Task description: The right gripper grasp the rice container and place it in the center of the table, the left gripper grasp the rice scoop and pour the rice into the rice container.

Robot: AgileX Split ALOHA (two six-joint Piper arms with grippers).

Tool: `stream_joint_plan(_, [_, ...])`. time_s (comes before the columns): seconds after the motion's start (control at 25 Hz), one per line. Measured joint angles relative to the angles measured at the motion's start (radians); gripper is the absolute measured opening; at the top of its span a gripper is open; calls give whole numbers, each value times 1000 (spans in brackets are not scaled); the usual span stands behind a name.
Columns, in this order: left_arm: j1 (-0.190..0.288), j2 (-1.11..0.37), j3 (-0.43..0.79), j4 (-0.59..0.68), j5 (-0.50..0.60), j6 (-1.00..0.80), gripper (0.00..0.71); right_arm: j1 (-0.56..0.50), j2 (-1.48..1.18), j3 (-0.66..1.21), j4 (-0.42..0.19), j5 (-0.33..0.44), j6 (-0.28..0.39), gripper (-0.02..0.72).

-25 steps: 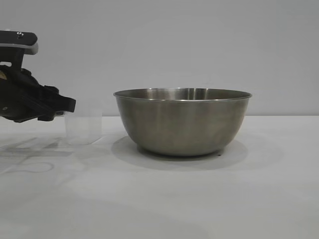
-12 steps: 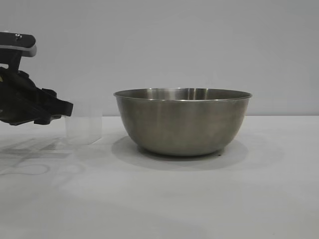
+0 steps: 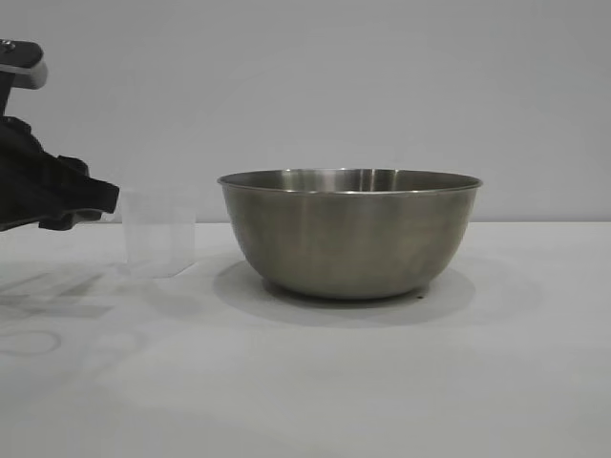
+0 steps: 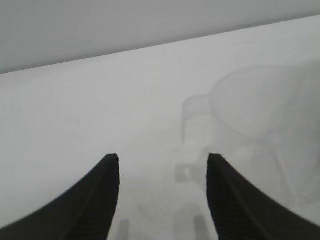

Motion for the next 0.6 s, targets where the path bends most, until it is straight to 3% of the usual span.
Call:
stream_joint_plan(0.48, [0,-221,129,23,2,3,380,0,0,0,0,0,0,514])
stream_joint_plan(0.6, [0,-296,165,23,53,3,380,0,0,0,0,0,0,514])
